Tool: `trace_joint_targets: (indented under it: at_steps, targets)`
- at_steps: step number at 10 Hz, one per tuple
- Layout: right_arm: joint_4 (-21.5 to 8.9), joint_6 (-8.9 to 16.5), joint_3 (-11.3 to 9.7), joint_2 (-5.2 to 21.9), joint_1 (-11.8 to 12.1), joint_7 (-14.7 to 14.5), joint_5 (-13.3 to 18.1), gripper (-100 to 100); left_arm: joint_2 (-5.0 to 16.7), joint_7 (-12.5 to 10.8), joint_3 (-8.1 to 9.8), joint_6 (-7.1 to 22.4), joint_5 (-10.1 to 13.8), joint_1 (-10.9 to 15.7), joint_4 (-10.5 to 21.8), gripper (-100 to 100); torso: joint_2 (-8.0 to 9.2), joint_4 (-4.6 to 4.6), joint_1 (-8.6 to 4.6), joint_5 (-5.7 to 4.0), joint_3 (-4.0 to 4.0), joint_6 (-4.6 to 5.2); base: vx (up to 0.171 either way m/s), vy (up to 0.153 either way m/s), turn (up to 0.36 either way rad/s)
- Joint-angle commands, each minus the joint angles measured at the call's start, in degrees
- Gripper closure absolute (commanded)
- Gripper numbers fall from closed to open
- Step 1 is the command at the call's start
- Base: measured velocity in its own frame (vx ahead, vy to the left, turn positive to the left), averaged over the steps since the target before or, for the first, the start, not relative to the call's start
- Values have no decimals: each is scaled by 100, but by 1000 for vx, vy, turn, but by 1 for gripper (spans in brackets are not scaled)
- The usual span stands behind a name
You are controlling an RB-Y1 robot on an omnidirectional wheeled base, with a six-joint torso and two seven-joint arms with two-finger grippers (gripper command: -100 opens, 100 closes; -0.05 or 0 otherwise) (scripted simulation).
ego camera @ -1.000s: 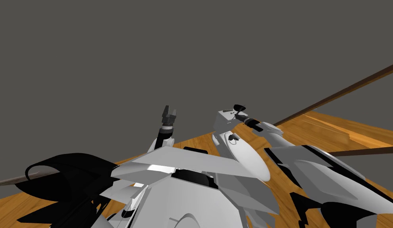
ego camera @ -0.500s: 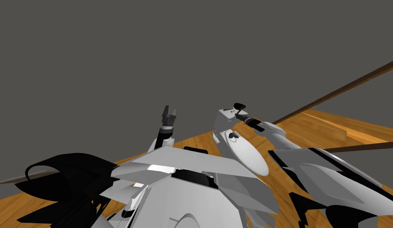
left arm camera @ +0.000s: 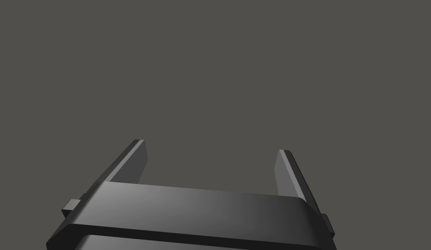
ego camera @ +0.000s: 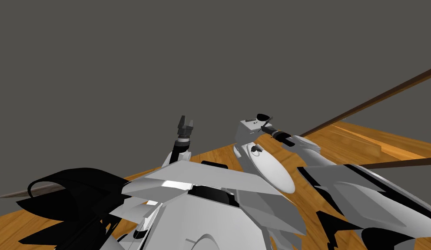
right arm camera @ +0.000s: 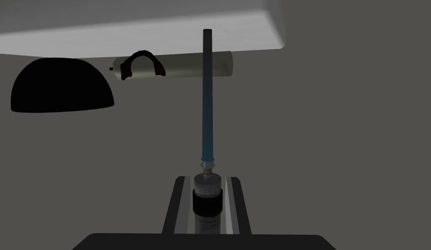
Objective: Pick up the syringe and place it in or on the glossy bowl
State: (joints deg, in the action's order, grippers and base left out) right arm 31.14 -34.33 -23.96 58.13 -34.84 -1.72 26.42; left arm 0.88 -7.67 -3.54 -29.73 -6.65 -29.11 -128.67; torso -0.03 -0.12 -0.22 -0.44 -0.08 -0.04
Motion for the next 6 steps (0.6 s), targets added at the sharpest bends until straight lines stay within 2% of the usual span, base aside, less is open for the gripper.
trace_joint_targets:
  at_steps: [1, 2, 3, 4, 5, 6]
  targets:
    - [-206, -59, -23, 98, -30, 66, -48, 100, 0, 0, 0, 0, 0, 0, 0, 0, 0, 0, 0, 0, 0, 0, -70, 84, -16]
    - [-186, 4, -42, 320, 79, 208, -153, 100, 0, 0, 0, 0, 0, 0, 0, 0, 9, 5, 8, 5, 7, 0, -48, 106, 20]
    - [-186, 4, -42, 320, 79, 208, -153, 100, 0, 0, 0, 0, 0, 0, 0, 0, 11, 6, 20, 8, 9, 1, -31, 100, -6]
    - [-161, 70, -63, 554, 183, 358, -261, 100, 0, 0, 0, 0, 0, 0, 0, 0, 4, 6, 24, 11, 6, -5, -24, 87, 62]
    - [-148, 103, -74, 666, 231, 432, -312, 100, 0, 0, 0, 0, 0, 0, 0, 0, 0, 4, 20, 9, 3, -2, -13, 76, 43]
    - [-148, 103, -74, 666, 231, 432, -312, 100, 0, 0, 0, 0, 0, 0, 0, 0, -3, 6, 18, 11, 2, -3, -2, 38, 3]
